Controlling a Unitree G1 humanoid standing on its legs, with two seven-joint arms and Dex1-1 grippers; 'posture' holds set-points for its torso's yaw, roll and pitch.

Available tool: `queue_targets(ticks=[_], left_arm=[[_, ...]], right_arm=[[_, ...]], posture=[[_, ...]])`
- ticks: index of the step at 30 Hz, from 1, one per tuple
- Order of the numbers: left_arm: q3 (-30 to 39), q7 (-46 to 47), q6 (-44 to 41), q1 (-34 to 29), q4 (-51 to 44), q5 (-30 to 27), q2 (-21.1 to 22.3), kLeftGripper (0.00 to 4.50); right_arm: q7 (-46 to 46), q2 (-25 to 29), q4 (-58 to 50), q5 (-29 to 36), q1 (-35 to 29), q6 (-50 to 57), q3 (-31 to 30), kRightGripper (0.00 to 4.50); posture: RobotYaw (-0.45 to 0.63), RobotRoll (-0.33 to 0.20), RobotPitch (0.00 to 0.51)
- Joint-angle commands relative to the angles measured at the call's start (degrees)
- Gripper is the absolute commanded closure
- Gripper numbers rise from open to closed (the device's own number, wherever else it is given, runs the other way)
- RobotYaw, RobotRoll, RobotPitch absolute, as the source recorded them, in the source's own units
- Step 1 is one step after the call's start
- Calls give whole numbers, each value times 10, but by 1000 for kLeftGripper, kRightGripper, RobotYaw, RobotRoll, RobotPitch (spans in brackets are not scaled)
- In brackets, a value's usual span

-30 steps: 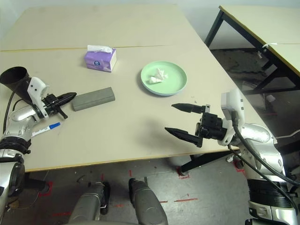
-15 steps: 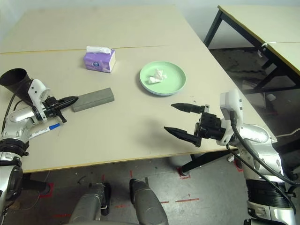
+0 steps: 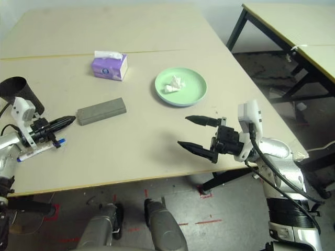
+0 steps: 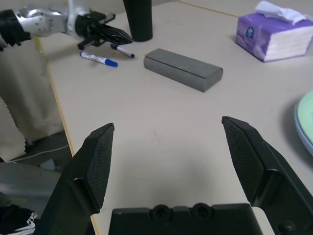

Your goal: Organize and tidy the items on the table.

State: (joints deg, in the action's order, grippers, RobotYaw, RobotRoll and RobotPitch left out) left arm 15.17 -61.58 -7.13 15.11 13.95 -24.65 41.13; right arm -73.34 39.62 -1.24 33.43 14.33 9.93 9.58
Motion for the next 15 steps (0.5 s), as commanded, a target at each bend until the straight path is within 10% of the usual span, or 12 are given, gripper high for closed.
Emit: queue_targets(ticks=[1, 7, 15], left_arm=[[22, -15, -29, -35, -35, -22, 26, 4480], [39, -58, -39, -54, -25, -28, 87, 4304], [-16, -176, -18, -17, 32, 20, 198, 1868]], right_arm=[[-17, -6, 4, -3, 3, -9, -18, 0], [-41, -8, 21, -6, 13, -22, -29, 0], [-36, -18, 31, -7, 33, -17, -38, 0]], posture=[[-119, 0, 188], [-95, 0, 189], [-88, 0, 194]])
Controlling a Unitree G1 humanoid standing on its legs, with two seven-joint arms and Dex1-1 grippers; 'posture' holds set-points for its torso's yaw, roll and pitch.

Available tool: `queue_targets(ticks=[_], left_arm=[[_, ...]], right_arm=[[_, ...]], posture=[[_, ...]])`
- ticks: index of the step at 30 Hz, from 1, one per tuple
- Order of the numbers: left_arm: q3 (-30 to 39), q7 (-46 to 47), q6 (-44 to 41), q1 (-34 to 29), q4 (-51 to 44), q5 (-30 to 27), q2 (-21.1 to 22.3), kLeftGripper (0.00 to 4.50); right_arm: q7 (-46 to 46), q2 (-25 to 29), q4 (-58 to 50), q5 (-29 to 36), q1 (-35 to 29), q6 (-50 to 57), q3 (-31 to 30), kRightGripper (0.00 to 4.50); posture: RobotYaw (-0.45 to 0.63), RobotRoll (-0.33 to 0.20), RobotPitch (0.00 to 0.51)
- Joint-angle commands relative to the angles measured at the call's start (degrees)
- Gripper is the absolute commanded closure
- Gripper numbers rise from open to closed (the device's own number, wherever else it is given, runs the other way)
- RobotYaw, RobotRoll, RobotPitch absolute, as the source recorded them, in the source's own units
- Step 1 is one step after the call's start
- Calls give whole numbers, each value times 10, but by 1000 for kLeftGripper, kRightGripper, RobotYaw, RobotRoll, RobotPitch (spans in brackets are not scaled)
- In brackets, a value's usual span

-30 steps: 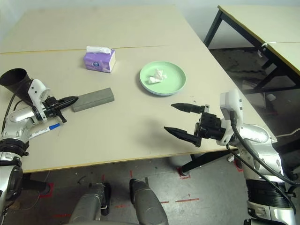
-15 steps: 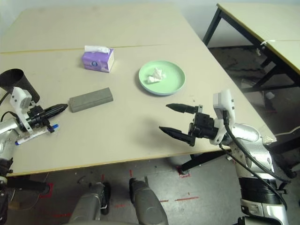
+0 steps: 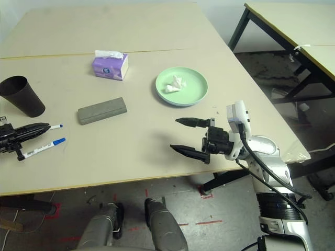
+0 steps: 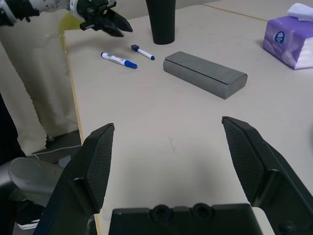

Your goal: Organize and tidy the items on the table.

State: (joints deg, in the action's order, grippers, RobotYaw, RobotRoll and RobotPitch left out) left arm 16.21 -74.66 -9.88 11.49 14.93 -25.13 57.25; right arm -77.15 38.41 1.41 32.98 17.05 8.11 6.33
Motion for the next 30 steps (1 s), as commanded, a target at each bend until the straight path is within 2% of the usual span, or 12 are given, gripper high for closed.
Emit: queue_targets(ticks=[1, 5, 6, 9, 15, 21, 30], left_arm=[[-37, -58, 10, 33, 31, 33, 49, 1589], [-90, -120, -1, 87, 48, 68, 104, 194], [-107, -139, -5, 102, 50, 80, 120, 47], [-165, -175, -11, 150, 53, 108, 157, 47], [-279, -178, -55, 200, 12, 100, 204, 47], [-318, -178, -72, 209, -11, 110, 190, 47], [-327, -177, -22, 211, 19, 186, 167, 47]], right_arm=[[5, -9, 4, -2, 9, 3, -7, 0], [10, -13, -2, -3, 11, 4, -10, 0], [10, -13, -2, -4, 9, 2, -10, 0], [9, -16, -6, -4, 7, -1, -13, 0], [-9, -22, -22, 3, 7, -13, -19, 0], [-66, -11, -38, -4, -6, -38, -42, 0], [-77, -3, -36, -4, 1, -33, -46, 0]], posture=[[-91, 0, 197], [-101, 0, 205], [-104, 0, 208], [-110, 0, 212], [-121, 0, 214], [-140, 0, 209], [-133, 0, 210]])
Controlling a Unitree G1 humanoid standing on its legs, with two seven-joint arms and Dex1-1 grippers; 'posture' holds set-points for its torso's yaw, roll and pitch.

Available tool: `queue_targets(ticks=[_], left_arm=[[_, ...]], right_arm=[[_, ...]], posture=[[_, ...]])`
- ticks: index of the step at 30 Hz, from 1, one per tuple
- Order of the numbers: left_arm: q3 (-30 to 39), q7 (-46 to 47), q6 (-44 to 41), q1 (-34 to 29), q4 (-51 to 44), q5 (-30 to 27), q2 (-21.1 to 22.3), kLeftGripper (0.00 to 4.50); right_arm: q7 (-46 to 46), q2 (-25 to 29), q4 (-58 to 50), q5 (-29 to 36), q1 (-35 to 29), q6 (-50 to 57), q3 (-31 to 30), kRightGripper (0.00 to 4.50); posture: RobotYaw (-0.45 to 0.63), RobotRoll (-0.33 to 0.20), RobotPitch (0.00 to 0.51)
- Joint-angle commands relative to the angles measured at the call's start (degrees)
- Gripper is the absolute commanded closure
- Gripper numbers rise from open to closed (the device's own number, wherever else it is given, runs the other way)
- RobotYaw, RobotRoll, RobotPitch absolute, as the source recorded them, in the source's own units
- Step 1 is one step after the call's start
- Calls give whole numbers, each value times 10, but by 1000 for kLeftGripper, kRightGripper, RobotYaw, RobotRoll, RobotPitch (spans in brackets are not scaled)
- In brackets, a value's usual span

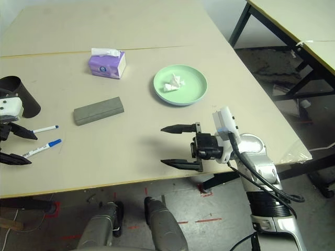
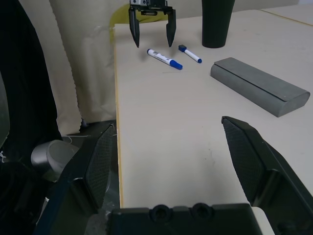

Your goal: Organize and tidy the items on the table.

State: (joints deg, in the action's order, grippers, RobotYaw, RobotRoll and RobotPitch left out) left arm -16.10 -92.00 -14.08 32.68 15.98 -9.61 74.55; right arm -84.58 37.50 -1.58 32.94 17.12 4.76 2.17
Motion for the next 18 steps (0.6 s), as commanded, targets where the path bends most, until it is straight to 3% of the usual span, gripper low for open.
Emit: queue_targets(ticks=[1, 8, 18], left_arm=[[-3, -2, 31, -5, 11, 41, -9, 47], [4, 38, 64, -21, 33, 92, -34, 47], [13, 82, 66, -31, 57, 113, -88, 47]], right_arm=[[-1, 5, -7, -4, 1, 1, -5, 0], [16, 4, -25, -1, -4, 12, -6, 0], [33, 5, -50, 2, -15, 26, -5, 0]], posture=[[-136, 0, 210], [-150, 0, 204], [-160, 0, 194]])
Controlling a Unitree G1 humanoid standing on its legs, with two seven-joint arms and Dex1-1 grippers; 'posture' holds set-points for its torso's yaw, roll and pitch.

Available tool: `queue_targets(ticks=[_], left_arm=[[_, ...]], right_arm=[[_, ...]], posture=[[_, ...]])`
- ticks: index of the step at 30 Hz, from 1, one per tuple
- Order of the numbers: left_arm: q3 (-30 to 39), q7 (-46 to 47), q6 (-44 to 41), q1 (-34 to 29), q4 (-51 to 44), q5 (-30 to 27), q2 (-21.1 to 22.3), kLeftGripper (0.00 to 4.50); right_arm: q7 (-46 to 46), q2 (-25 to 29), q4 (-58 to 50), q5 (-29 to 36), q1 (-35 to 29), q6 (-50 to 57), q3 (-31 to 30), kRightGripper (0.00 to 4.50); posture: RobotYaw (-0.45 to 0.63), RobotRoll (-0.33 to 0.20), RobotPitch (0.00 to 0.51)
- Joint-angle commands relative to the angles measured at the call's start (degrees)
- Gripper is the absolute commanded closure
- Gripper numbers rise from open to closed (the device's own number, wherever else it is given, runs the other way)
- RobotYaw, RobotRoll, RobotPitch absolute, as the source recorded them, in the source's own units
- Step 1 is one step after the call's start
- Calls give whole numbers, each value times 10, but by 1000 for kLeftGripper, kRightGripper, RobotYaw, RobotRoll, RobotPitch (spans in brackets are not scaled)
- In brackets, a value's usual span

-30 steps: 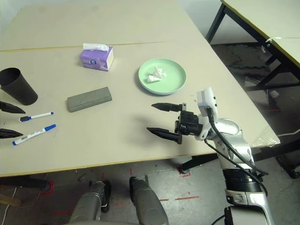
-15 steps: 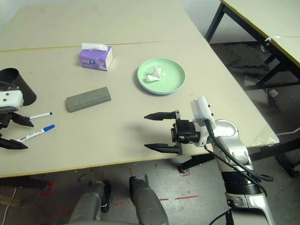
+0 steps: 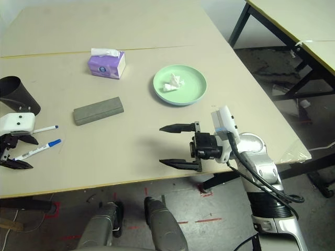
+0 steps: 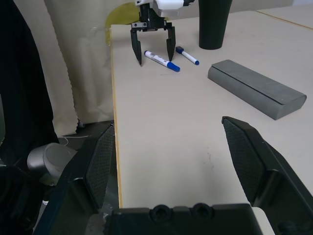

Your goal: Organize and tidy the items on the table.

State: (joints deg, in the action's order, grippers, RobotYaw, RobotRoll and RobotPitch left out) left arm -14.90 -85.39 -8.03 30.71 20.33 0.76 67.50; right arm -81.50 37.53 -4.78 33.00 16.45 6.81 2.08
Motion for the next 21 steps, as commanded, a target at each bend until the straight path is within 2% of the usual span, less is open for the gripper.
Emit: queue_targets(ticks=[1, 13, 21], left_arm=[[2, 19, 8, -12, 18, 12, -23, 47], [13, 34, 11, -21, 31, 25, -54, 47], [19, 32, 12, -15, 44, 30, -59, 2578]], right_arm=[[3, 5, -20, 2, -9, 7, -4, 0], [11, 9, -27, 5, -2, 19, -2, 0], [15, 5, -27, 4, 2, 21, -4, 0]], posture=[[-160, 0, 193], [-159, 0, 187], [-157, 0, 185]])
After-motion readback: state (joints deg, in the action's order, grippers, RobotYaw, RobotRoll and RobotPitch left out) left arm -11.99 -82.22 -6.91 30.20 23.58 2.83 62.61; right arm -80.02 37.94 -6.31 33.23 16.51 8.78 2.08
